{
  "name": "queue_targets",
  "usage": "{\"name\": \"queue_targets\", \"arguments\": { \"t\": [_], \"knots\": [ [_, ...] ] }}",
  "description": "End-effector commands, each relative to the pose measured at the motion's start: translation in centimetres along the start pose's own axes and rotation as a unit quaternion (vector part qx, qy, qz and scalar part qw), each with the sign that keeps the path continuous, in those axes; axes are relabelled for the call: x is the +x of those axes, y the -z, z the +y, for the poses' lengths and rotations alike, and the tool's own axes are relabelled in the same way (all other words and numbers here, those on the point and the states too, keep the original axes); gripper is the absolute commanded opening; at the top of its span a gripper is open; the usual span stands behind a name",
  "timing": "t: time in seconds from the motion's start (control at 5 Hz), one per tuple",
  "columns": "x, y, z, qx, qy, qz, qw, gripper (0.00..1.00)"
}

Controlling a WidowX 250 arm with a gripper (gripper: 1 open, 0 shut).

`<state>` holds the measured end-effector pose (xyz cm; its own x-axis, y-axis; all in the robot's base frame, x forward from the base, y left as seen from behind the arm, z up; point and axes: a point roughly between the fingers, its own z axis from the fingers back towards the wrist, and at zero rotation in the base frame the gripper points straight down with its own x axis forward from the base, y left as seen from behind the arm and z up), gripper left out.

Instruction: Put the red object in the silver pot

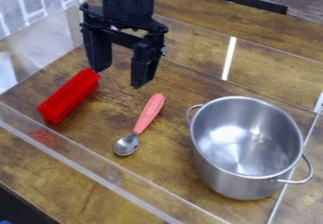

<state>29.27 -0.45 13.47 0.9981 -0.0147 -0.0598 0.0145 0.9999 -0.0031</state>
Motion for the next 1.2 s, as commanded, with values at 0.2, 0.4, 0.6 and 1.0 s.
{"name": "queue_targets", "arguments": {
  "t": [0.2,0.4,0.6,1.0],
  "knots": [
    [-0.8,1.1,2.5,0.011,-0.015,0.014,0.9997,1.00],
    [-1.3,1.4,4.6,0.019,-0.028,0.010,0.9994,1.00],
    [-1.6,2.2,6.2,0.024,-0.037,0.007,0.9990,1.00],
    [-1.7,5.0,7.2,0.021,-0.042,0.010,0.9988,1.00]
  ]
}}
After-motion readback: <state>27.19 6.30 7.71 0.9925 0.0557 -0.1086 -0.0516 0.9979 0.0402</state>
